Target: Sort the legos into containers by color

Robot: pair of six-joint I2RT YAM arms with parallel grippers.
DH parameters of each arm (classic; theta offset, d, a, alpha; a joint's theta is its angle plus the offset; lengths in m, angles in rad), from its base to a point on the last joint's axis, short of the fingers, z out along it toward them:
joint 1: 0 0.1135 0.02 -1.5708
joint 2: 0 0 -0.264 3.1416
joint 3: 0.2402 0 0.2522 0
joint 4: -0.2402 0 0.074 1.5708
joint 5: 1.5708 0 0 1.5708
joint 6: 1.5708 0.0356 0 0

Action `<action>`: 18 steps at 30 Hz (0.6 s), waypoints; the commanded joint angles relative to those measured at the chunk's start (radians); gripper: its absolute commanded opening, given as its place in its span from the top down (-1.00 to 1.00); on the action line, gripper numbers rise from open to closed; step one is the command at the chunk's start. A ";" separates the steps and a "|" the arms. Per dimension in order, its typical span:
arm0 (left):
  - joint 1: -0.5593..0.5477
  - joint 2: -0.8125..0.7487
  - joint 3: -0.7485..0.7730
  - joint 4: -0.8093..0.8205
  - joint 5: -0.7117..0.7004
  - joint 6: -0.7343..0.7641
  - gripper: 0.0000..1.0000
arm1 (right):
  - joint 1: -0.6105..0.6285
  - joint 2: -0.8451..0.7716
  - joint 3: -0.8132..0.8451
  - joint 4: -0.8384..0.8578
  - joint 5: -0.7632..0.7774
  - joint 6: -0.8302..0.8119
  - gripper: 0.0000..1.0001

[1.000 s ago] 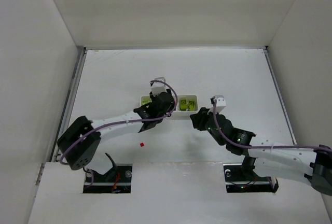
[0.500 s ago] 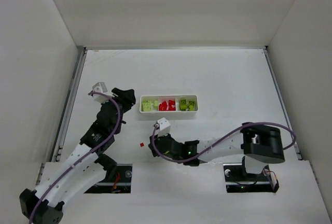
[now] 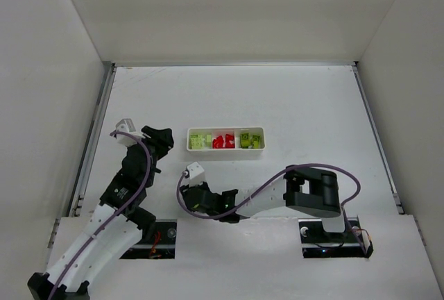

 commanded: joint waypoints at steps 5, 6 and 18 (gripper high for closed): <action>0.017 0.014 0.000 0.017 0.036 -0.002 0.10 | 0.014 0.055 0.112 -0.097 0.080 -0.052 0.09; 0.017 0.007 -0.003 0.019 0.035 -0.005 0.10 | 0.015 0.058 0.115 -0.104 0.091 -0.052 0.11; 0.070 -0.018 0.012 0.000 0.030 0.005 0.09 | 0.037 0.080 0.103 -0.110 0.121 -0.092 0.27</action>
